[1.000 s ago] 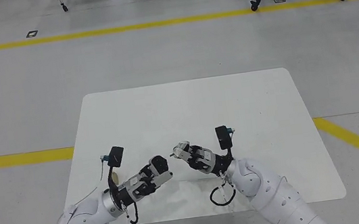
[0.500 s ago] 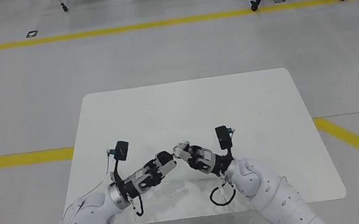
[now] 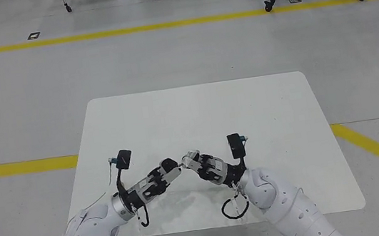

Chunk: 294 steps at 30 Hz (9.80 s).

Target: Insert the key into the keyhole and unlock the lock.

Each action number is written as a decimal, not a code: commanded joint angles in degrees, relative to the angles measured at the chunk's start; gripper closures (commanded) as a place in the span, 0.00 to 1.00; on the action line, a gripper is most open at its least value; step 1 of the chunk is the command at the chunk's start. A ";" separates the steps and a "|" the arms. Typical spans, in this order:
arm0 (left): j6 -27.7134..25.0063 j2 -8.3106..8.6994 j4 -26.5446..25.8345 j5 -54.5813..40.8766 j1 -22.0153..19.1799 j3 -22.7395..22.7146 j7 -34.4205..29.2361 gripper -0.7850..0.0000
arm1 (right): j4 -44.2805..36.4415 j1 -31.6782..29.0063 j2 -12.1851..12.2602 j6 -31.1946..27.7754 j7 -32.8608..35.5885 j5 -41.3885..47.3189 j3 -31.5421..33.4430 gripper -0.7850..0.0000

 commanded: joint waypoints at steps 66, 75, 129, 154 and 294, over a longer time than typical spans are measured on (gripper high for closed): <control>-1.32 2.51 -5.53 9.55 4.72 -6.31 -3.70 1.00 | -2.54 1.64 3.18 0.05 30.23 20.49 -1.59 0.73; -1.11 2.71 -5.21 9.26 4.06 -5.59 -4.21 1.00 | -2.74 2.18 3.67 0.05 32.13 21.98 -3.01 1.00; -4.49 3.49 -3.23 6.68 3.22 -2.82 -1.48 1.00 | -3.19 3.66 5.39 0.05 28.55 19.90 -6.58 1.00; -0.82 4.51 -9.76 20.03 6.13 -5.06 -2.24 1.00 | -2.44 3.70 7.74 0.05 34.19 24.64 -5.71 0.50; 7.42 5.39 -13.66 21.35 6.58 -14.72 -20.91 1.00 | -5.23 -8.11 10.54 0.05 -4.12 12.17 12.03 1.00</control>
